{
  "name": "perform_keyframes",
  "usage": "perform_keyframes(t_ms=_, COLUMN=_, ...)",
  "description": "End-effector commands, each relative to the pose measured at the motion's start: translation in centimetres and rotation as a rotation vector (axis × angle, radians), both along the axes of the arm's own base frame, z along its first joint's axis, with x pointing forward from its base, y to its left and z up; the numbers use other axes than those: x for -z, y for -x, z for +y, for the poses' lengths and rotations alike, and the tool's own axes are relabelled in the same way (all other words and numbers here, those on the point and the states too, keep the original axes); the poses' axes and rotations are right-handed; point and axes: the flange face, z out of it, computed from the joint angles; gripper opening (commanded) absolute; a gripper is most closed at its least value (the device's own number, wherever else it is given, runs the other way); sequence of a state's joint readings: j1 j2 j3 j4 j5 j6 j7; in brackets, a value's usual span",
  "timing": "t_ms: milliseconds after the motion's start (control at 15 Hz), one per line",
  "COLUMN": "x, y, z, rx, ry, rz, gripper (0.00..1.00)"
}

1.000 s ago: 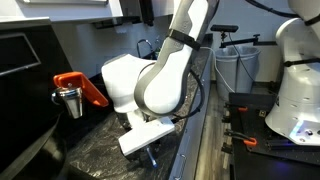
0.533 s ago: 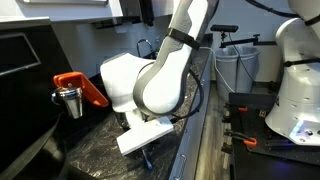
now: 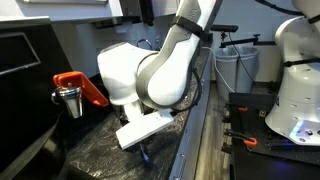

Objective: Put the marker in the cabinet

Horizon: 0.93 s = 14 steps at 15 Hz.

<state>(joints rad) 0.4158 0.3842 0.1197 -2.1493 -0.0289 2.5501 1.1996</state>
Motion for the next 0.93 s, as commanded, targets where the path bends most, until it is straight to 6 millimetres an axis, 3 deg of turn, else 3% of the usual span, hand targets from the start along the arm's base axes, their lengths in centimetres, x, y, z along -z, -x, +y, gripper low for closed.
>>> perform_keyframes(t_ms=0, x=-4.5, y=2.4, z=-0.5, rx=-0.006, ry=0.043, rz=-0.045, gripper=0.03)
perform_keyframes(t_ms=533, x=-11.0, y=6.2, z=-1.5, rx=0.007, ry=0.174, rz=-0.150, gripper=0.03)
perform_keyframes(t_ms=867, x=-15.5, y=7.0, z=-2.0, rx=-0.046, ry=0.286, rz=-0.199, gripper=0.03)
